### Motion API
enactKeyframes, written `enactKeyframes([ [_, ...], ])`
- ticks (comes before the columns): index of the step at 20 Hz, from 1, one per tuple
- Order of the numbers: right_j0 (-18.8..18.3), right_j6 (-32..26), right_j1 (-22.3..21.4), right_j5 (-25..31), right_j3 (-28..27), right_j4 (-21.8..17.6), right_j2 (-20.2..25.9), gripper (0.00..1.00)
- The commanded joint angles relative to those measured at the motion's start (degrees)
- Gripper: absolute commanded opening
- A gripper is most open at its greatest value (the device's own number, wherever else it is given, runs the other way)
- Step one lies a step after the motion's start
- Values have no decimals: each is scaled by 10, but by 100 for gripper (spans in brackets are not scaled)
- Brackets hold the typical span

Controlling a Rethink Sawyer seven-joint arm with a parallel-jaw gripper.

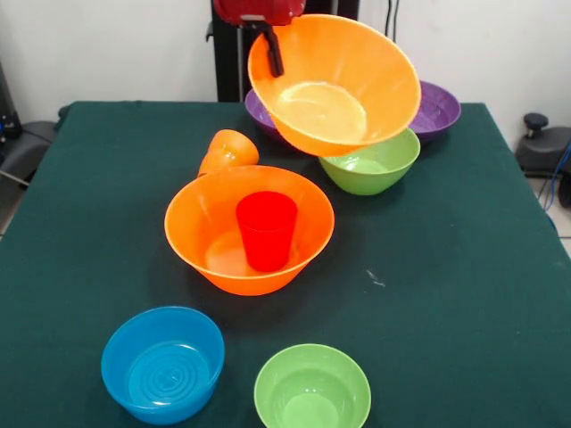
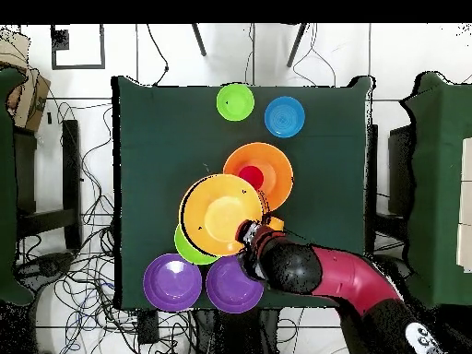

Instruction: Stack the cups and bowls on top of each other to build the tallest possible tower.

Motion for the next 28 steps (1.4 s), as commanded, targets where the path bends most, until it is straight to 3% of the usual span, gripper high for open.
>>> enactKeyframes([
  [1, -42, -54, 16, -76, 59, -86, 63, 0],
  [6, -74, -51, 25, -86, 49, -116, 83, 0],
  [12, -138, -70, -5, -30, 33, -78, 169, 0],
  [15, -158, -67, 3, -20, 28, -72, 194, 0],
  [28, -149, -52, 77, -49, -9, -127, 181, 0],
])
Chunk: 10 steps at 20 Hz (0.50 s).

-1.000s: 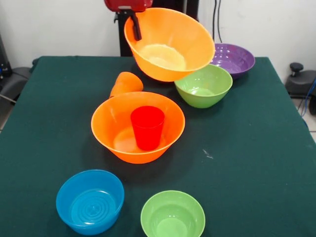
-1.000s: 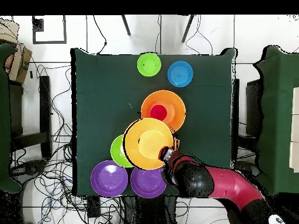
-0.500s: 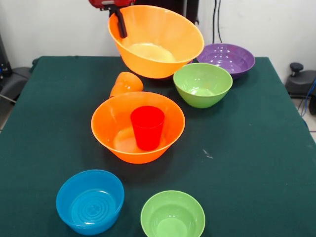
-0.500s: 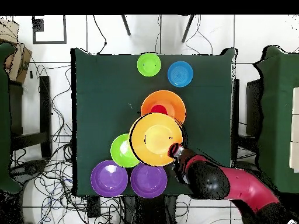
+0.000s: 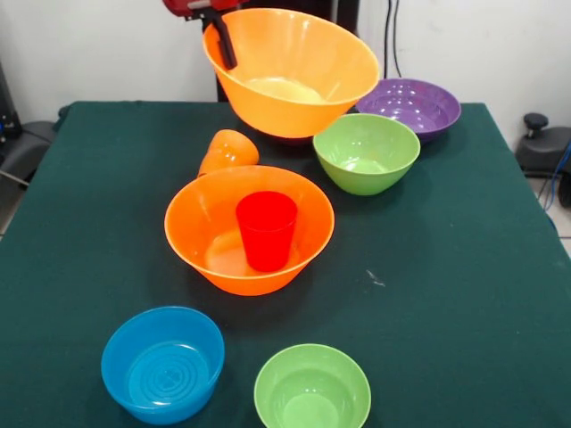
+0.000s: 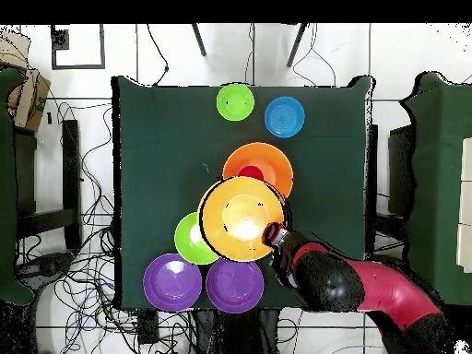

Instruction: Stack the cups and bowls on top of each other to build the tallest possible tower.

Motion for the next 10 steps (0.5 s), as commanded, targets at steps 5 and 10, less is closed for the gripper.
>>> enactKeyframes([
  [5, 13, -58, 78, -7, -42, -68, 37, 0],
  [10, 13, -75, 120, 6, -80, -86, 37, 0],
])
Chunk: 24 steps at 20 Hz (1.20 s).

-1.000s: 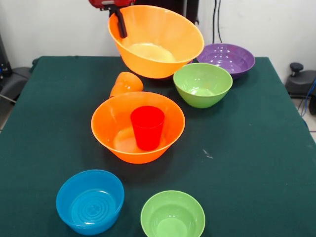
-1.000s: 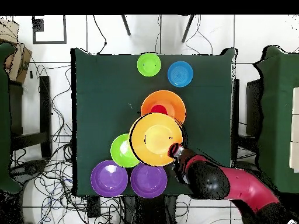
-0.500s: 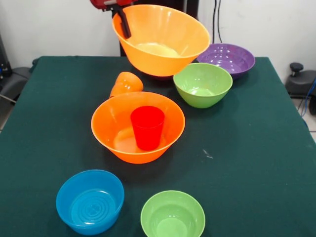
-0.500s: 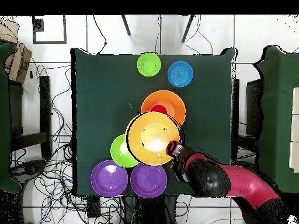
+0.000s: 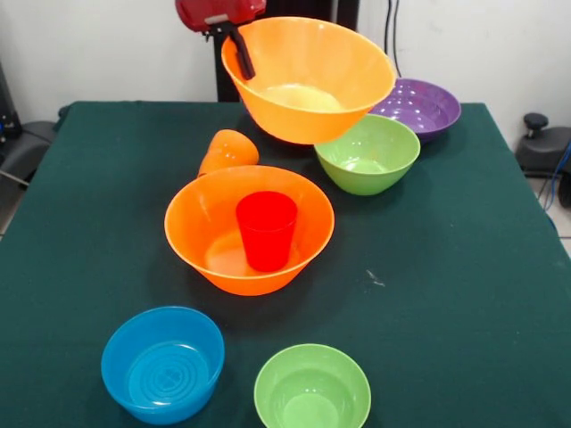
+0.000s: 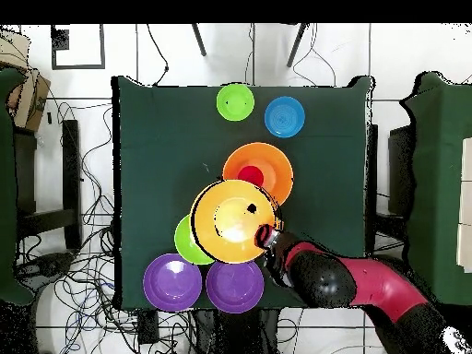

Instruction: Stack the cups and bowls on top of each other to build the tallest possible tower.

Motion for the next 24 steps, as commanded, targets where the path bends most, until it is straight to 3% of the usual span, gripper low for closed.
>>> enactKeyframes([
  [1, 15, -77, 75, 10, -79, -59, 30, 0],
  [24, -2, -115, 137, 71, -149, -85, 48, 0],
])
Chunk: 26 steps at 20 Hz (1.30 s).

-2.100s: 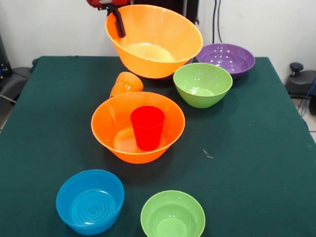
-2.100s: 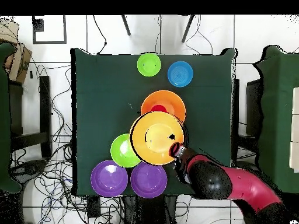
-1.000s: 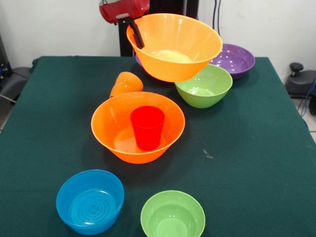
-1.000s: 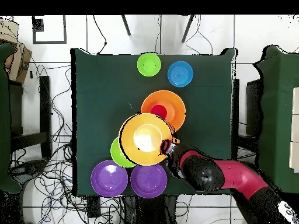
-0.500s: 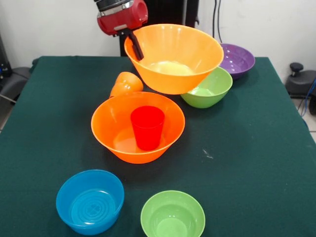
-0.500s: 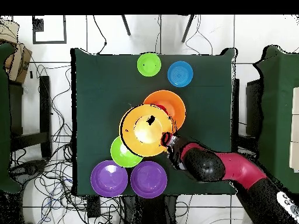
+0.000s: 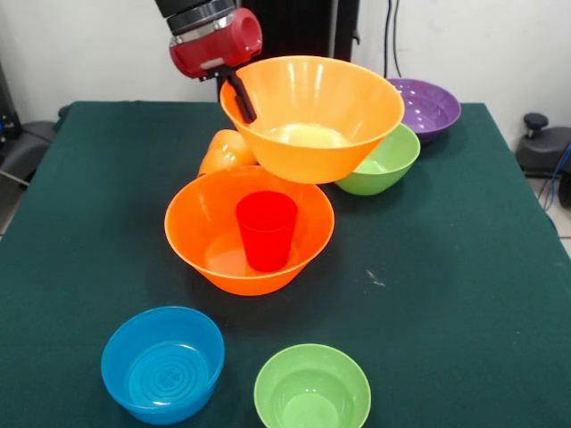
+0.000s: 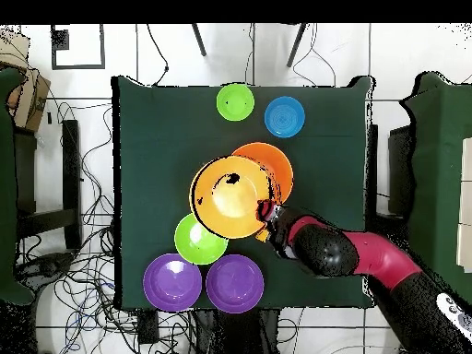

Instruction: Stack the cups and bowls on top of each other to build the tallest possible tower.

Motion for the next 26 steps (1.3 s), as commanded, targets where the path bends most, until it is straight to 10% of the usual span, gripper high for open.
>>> enactKeyframes([
  [1, 5, -112, 23, 67, -55, -45, 31, 0],
  [26, -19, -166, 71, 131, -122, -73, 56, 0],
])
